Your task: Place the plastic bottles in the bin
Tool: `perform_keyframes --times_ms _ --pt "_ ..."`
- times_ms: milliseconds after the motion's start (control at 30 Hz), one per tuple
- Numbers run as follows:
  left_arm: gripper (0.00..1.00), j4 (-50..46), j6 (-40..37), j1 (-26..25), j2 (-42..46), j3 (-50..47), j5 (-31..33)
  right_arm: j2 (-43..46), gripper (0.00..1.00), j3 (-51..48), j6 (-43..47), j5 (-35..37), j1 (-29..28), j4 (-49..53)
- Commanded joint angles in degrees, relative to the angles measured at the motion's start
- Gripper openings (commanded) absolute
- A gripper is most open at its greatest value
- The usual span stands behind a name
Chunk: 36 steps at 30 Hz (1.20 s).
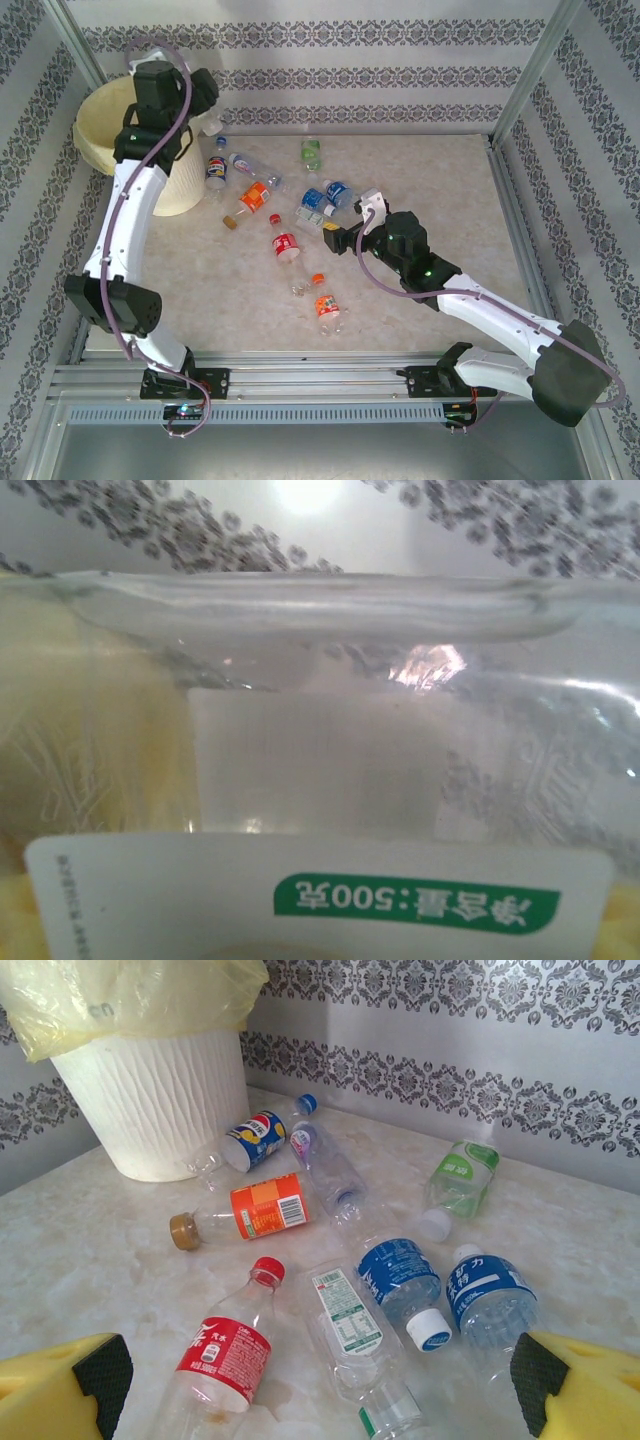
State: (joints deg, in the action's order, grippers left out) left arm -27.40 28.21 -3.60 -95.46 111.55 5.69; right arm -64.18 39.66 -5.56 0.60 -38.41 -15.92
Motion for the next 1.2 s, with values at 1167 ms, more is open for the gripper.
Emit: perform_keyframes --times_ms 1167 --pt "1.0 -12.1 8.2 15.6 -24.8 25.9 1.5 2.1 0.98 2.6 -0.1 4.5 -0.5 5.3"
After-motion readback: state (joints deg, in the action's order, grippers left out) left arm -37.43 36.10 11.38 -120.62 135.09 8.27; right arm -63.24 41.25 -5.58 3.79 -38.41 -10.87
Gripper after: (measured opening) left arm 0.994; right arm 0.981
